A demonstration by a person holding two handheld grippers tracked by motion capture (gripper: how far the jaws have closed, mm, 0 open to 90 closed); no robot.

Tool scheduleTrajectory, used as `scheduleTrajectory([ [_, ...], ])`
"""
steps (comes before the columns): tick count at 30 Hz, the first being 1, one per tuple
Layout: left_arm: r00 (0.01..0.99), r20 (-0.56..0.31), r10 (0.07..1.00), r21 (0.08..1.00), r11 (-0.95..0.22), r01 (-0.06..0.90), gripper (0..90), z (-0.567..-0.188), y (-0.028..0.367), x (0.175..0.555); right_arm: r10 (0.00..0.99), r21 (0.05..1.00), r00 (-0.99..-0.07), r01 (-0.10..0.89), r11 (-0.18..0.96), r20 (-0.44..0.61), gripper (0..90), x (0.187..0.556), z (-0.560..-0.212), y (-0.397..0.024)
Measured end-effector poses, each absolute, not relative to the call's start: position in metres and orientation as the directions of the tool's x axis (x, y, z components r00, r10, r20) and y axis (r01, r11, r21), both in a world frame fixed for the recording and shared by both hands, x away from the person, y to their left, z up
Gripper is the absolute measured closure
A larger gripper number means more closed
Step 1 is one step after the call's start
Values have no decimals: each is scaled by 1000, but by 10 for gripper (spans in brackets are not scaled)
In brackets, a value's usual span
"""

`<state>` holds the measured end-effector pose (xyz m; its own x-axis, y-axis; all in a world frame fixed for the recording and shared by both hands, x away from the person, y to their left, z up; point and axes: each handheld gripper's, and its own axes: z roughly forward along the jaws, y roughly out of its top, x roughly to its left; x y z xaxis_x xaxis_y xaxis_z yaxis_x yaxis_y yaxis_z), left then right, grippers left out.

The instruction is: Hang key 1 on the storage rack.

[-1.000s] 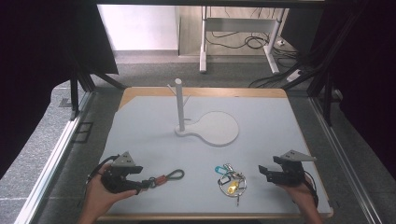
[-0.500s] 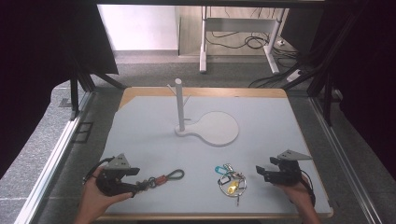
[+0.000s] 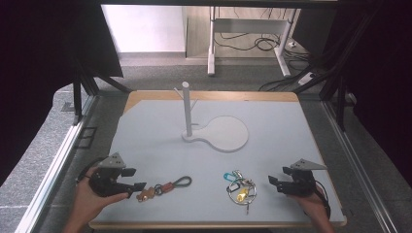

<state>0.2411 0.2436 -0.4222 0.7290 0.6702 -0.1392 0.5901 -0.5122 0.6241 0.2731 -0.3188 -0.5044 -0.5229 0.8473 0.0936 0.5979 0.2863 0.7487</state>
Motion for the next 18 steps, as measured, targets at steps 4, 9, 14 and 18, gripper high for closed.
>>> scheduleTrajectory([
  [4,741,-126,659,608,-539,583,351,-416,240,246,848,747,-522,600,287,93,261,271,-506,-319],
  [9,767,-109,633,571,-591,569,351,-409,229,256,848,739,-522,607,291,95,265,268,-507,-322],
  [14,783,-115,612,546,-620,564,360,-409,220,262,852,739,-514,613,282,101,267,268,-508,-326],
  [18,798,-122,591,519,-647,559,372,-413,210,268,853,734,-511,619,280,106,267,268,-509,-327],
])
